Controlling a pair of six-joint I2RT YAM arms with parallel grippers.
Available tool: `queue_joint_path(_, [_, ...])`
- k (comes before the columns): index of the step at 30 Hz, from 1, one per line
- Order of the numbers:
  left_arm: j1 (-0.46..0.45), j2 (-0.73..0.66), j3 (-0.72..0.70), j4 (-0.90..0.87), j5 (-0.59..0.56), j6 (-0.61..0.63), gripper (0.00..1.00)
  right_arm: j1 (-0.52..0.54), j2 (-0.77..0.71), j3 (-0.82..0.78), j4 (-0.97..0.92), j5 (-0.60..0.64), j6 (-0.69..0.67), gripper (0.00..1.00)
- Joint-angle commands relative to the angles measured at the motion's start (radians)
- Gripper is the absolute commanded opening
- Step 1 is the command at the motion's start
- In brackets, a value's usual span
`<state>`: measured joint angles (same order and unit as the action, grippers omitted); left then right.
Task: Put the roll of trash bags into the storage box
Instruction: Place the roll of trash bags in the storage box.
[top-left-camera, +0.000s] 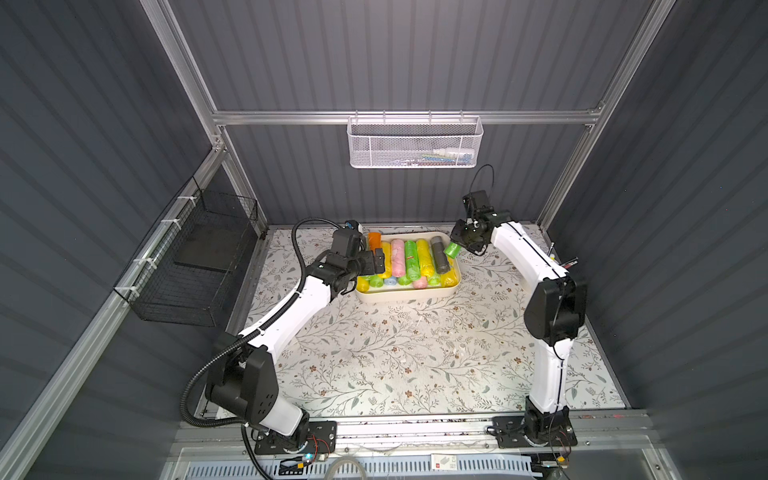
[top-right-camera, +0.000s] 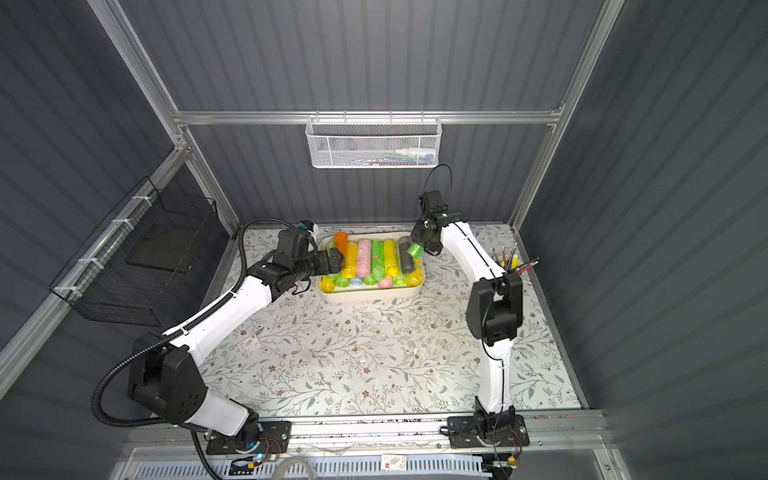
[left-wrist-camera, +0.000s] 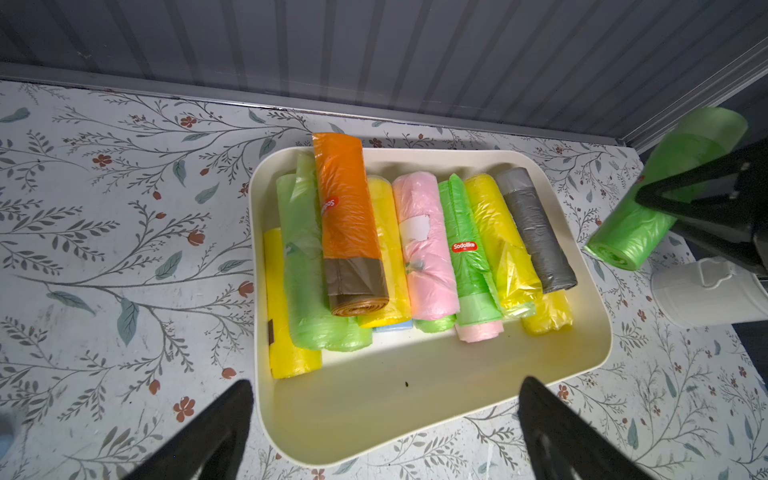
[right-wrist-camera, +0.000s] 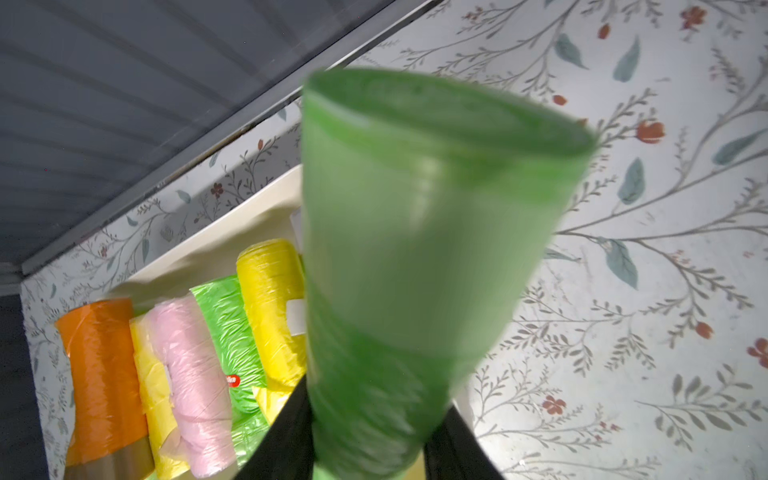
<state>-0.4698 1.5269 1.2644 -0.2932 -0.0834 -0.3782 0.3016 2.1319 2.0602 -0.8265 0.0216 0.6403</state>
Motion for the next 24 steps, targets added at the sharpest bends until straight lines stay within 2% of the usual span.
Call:
queue_joint_path(1, [-0.004,-0.007,-0.019,0.015,-0.009,0.014,1.0,0.032,0.087,0.144,-0.199,-0.003,-0.128,0.4])
queue_joint_path(9, [-0.003,0.005,-0.02,0.014,-0.016,0.021,1.0,0.086,0.223,0.365,-0.284,0.023,-0.249,0.4])
queue_joint_path(15, [-0.004,0.024,-0.016,0.011,-0.008,0.021,1.0,0.094,0.25,0.391,-0.297,-0.011,-0.292,0.42])
queue_joint_path(19, [-0.004,0.031,-0.009,0.009,-0.005,0.021,1.0,0.094,0.266,0.39,-0.3,-0.015,-0.309,0.56])
queue_joint_path(20, [-0.004,0.033,-0.01,0.01,-0.005,0.021,1.0,0.094,0.269,0.39,-0.297,-0.019,-0.313,0.63])
queue_joint_path(24, [-0.003,0.042,-0.002,-0.001,-0.015,0.027,1.0,0.093,0.261,0.386,-0.275,-0.036,-0.323,0.73])
